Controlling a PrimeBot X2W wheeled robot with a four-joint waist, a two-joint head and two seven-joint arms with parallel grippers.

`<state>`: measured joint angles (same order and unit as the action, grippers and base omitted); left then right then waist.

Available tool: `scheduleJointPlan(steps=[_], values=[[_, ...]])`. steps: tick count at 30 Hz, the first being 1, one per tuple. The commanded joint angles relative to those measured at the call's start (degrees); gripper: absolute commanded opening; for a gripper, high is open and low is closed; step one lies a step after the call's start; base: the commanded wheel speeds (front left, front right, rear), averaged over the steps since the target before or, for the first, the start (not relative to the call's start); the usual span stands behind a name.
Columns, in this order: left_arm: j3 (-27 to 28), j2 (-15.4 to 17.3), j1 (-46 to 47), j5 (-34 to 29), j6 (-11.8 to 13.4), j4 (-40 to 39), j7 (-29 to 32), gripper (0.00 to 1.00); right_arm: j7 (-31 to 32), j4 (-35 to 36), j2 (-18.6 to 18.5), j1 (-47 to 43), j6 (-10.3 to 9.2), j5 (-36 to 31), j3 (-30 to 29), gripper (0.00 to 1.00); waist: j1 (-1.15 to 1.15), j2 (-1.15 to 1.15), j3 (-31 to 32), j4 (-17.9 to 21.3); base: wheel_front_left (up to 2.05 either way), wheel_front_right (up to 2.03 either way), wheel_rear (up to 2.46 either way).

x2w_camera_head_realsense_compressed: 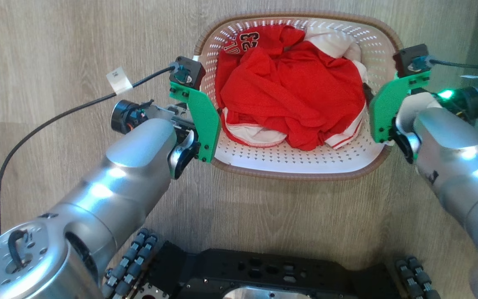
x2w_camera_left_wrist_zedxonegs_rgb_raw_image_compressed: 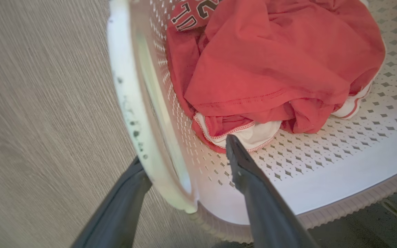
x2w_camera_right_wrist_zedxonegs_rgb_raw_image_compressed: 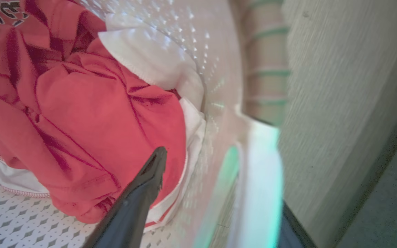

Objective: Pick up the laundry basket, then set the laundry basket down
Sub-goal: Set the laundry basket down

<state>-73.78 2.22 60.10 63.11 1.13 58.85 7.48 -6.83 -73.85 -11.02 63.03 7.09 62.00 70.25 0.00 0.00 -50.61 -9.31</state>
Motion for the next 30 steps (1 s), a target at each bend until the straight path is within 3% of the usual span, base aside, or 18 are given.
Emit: scheduleJointPlan(steps=[1, 12, 23, 30], values=[[0.4, 0.7, -0.8, -0.3, 0.6, 0.0, -0.1, 1.00, 0.3, -0.1, -0.7, -4.0, 0.40, -0.7, 0.0, 1.00, 0.00, 0.00, 0.6, -0.2, 0.00, 0.00, 0.00], [0.4, 0.7, -3.9, -0.6, 0.9, 0.8, 1.6, 1.00, 2.5, -0.1, -0.5, -8.1, 0.40, -1.2, -3.5, 1.00, 0.00, 0.00, 7.7, -0.1, 0.00, 0.00, 0.00], [0.4, 0.7, -10.3, 0.0, 0.8, 4.9, 0.8, 1.00, 3.2, -0.1, 2.1, -14.3, 0.40, -0.7, -5.8, 1.00, 0.00, 0.00, 21.0, 2.3, 0.00, 0.00, 0.00], [0.9, 0.7, -14.0, 1.8, 0.1, 7.6, -3.4, 1.00, 0.9, 0.0, 3.9, -18.0, 0.40, 1.1, -7.4, 1.00, 0.00, 0.00, 29.5, 3.3, 0.00, 0.00, 0.00]])
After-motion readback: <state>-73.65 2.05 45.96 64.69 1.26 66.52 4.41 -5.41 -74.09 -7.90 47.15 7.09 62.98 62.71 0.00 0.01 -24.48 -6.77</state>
